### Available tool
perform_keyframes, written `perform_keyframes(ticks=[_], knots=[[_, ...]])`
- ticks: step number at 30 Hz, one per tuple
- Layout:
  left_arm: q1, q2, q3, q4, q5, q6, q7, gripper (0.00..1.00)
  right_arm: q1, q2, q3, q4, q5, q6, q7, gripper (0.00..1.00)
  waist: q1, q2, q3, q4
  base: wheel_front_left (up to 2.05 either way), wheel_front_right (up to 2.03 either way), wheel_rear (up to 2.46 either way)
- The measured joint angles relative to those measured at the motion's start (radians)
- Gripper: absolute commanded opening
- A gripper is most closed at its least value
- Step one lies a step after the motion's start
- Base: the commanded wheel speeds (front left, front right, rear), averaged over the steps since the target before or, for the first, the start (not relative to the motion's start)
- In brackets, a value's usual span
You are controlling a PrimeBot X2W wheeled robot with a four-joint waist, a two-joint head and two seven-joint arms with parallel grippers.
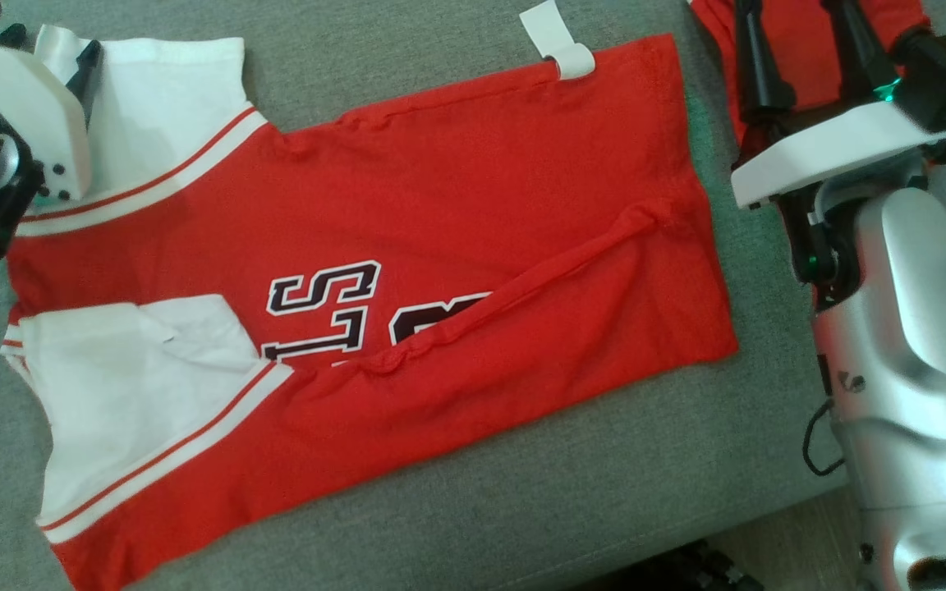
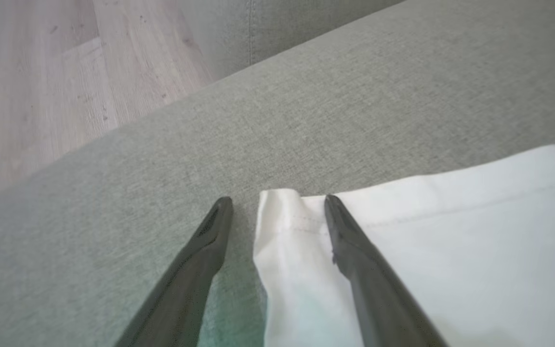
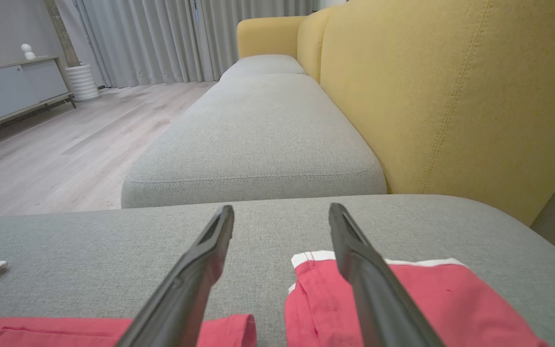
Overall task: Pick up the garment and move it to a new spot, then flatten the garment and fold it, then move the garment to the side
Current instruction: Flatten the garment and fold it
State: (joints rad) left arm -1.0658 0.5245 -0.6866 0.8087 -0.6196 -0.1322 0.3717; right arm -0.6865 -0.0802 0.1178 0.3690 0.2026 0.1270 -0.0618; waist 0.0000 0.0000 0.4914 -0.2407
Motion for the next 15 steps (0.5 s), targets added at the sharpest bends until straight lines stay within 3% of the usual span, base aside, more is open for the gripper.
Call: perform_keyframes(ticks=[1,2,8,15], knots=[[-0.005,0.000,-0.006,0.003,-0.020,0.000,0.014,0.44,-0.003,-0.001,-0.002,0.001,0.000,0.000,0.000,1.00,0.0000,0.0000,0.000,0.000,0.00,0.00,0.00],[-0.009,0.000,-0.016,0.006,-0.043,0.000,0.025,0.00,-0.005,-0.003,-0.003,0.003,0.000,0.000,0.000,1.00,0.0000,0.0000,-0.002,0.000,0.00,0.00,0.00],[-0.009,-0.010,-0.064,0.003,-0.132,0.000,0.016,0.00,-0.027,-0.035,-0.027,0.016,0.000,0.000,0.005,1.00,0.0000,0.0000,-0.024,0.018,0.00,0.00,0.00],[0.006,-0.040,-0.067,0.000,-0.129,0.000,-0.219,0.00,-0.031,-0.085,-0.004,0.024,0.047,0.000,0.044,1.00,0.0000,0.0000,-0.068,0.074,0.00,0.00,0.00]])
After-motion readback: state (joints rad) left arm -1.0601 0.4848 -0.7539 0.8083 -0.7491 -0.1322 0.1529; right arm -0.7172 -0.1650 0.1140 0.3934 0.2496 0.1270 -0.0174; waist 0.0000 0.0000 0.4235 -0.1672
